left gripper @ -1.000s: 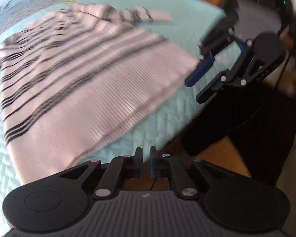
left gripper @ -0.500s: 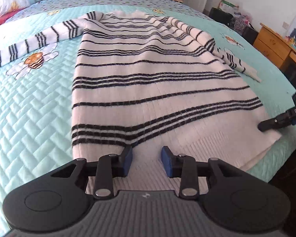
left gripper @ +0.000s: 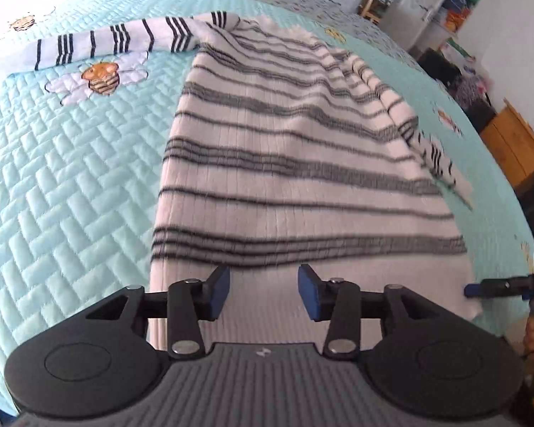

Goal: Fold clothes

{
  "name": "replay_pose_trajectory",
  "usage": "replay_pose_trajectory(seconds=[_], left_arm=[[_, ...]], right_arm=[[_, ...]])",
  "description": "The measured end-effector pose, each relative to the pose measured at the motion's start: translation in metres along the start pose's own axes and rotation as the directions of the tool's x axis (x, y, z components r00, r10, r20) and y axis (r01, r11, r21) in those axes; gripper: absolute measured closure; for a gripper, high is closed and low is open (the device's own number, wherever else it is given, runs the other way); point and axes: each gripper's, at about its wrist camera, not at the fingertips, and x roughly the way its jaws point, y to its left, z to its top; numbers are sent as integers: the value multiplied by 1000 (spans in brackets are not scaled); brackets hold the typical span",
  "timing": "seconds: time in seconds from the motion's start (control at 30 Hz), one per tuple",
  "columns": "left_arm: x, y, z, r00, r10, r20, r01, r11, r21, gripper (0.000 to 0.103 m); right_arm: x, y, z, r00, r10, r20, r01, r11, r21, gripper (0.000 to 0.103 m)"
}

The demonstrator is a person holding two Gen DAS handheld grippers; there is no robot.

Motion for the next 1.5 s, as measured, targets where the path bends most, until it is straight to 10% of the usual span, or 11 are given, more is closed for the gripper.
replay_pose_trajectory(seconds=[0.33,0.43,0.5,0.83,1.07,1.2,1.37,1.43,1.5], left_arm=[[29,-6,50,995,40,88,-42,999,26,43],[52,23,43,979,201,25,-201,980,13,45],[43,33,35,988,145,59,-147,989,22,45],[24,29,75,990,-32,135,43,996,-81,43],[82,40,93,991,128,27,-124,985,-117,38],[79,34,80,988,142,65,-139,989,-41,38],[83,26,80,981,185,63,-182,982,-43,30],[86,24,82,981,184,60,-180,982,-60,22],[89,20,83,978,200,54,-197,979,-51,18]], right_arm=[[35,5,64,954,105,280,-151,977,151,53],[67,-2,77,966,61,253,-114,973,203,48],[89,-4,73,985,0,175,-38,976,213,60],[96,36,87,976,5,219,-20,998,66,43],[117,41,102,991,-55,125,54,998,14,40],[57,34,105,910,-175,376,188,982,1,40],[-13,-5,98,672,-475,568,432,874,221,33],[-26,-23,95,629,-525,573,459,846,270,29],[-26,-35,97,633,-533,561,494,836,238,29]])
